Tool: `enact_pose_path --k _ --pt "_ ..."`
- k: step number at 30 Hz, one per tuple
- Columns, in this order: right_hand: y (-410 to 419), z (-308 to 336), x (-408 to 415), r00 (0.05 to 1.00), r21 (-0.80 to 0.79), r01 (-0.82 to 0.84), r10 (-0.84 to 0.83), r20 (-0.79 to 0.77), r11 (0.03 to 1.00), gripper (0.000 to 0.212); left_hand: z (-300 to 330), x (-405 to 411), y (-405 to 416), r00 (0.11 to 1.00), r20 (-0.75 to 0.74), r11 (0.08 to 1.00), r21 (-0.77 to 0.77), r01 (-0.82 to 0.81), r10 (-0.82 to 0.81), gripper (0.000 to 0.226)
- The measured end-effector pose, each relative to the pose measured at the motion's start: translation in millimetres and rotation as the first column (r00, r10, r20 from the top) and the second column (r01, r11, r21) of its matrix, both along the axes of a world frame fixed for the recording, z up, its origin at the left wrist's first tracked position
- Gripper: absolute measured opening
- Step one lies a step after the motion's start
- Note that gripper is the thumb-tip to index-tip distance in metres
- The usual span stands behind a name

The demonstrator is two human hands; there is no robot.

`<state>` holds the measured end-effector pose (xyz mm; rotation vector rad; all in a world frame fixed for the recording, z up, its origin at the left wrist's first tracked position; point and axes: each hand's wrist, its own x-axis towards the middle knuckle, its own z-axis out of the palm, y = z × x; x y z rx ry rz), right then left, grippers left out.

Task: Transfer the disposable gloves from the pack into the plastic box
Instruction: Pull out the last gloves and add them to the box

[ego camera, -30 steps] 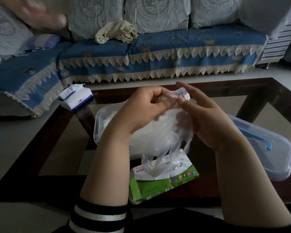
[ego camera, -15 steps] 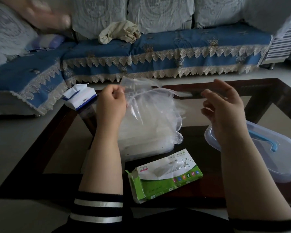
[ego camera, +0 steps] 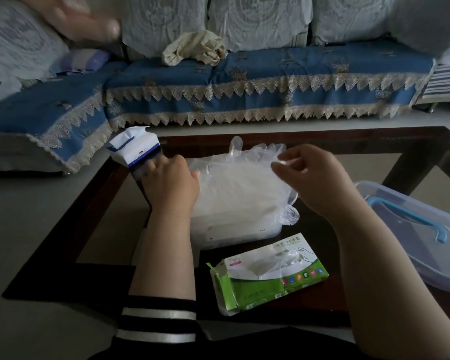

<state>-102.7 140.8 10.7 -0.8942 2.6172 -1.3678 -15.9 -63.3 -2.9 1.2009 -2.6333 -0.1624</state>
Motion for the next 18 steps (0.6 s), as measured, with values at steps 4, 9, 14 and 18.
enact_pose_path --k 4,9,14,18 --pt "-24.5 9.7 -1.2 0.990 0.409 -0.140 0.113 0.088 0.902 0.070 24.5 3.4 7.7 0.980 -0.035 0.979 0.036 0.198 -0.197 0.048" --pt "-80.7 8.9 -11.3 0.949 0.729 -0.311 0.235 0.208 0.610 0.097 7.6 -8.7 13.6 0.902 0.181 0.837 0.477 0.269 -0.392 0.082" --pt "-106.8 -4.7 -23.9 0.929 0.882 -0.320 0.299 0.219 0.347 0.092 -16.6 -21.0 1.2 0.884 0.240 0.821 0.521 0.232 -0.402 0.083" --pt "-111.8 -26.0 -28.0 0.898 0.859 -0.418 0.278 0.341 0.296 0.083 -26.7 -24.2 1.3 0.883 0.276 0.822 0.538 0.186 -0.380 0.060"
